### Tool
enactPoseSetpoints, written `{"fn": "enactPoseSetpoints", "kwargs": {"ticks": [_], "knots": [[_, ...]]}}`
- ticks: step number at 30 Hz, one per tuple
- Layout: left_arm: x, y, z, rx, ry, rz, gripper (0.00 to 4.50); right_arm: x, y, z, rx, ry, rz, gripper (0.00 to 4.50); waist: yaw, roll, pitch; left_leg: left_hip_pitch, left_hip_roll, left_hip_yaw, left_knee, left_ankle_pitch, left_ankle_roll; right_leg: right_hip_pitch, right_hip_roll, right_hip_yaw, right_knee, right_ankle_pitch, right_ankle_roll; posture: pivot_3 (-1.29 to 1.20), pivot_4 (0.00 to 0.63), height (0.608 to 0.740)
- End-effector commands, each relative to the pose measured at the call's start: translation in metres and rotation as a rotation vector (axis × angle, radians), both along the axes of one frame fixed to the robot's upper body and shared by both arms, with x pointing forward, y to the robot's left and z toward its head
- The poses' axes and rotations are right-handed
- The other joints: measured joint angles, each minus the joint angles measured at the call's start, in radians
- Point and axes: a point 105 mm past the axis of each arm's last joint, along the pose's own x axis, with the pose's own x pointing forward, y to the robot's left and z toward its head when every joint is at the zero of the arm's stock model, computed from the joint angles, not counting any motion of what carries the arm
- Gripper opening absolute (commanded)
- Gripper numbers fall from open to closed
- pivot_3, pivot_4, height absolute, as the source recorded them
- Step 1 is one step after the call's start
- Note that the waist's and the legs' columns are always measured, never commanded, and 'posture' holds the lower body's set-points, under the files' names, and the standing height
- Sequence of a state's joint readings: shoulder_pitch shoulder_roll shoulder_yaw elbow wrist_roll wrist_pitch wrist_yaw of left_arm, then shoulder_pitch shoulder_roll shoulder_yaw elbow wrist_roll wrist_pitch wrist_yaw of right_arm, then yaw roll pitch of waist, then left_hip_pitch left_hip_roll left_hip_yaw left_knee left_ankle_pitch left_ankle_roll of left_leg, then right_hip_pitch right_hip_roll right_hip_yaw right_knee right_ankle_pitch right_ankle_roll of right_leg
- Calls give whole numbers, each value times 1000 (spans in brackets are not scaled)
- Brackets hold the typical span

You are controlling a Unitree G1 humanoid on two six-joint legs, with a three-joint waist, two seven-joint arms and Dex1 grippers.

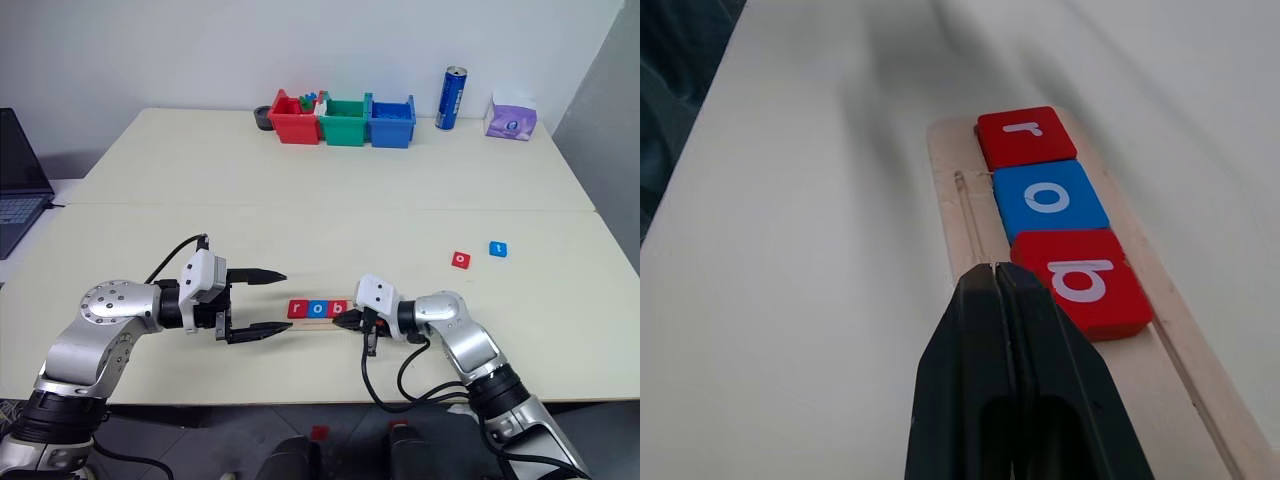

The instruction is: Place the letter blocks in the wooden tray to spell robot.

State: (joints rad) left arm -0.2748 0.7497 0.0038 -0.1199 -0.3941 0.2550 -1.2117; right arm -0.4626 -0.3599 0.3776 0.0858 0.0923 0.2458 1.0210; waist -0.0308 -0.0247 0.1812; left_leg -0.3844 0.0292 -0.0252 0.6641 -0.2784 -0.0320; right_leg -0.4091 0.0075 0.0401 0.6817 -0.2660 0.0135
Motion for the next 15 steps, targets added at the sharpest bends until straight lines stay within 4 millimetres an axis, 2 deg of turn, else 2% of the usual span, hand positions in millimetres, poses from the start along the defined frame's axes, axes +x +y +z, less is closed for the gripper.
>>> {"fn": "enactPoseSetpoints", "kwargs": {"ticks": [1, 15], "knots": [[-3, -4, 9, -3, -38, -24, 4500, 3, 7, 11, 20, -57, 16, 55, 0, 0, 0, 0, 0, 0, 0, 0, 0, 0, 0, 0, 0, 0, 0, 0, 150, 740], [-4, -7, 7, -8, -36, -29, 4500, 4, 9, 14, 32, -59, 17, 55, 0, 0, 0, 0, 0, 0, 0, 0, 0, 0, 0, 0, 0, 0, 0, 0, 150, 740]]}}
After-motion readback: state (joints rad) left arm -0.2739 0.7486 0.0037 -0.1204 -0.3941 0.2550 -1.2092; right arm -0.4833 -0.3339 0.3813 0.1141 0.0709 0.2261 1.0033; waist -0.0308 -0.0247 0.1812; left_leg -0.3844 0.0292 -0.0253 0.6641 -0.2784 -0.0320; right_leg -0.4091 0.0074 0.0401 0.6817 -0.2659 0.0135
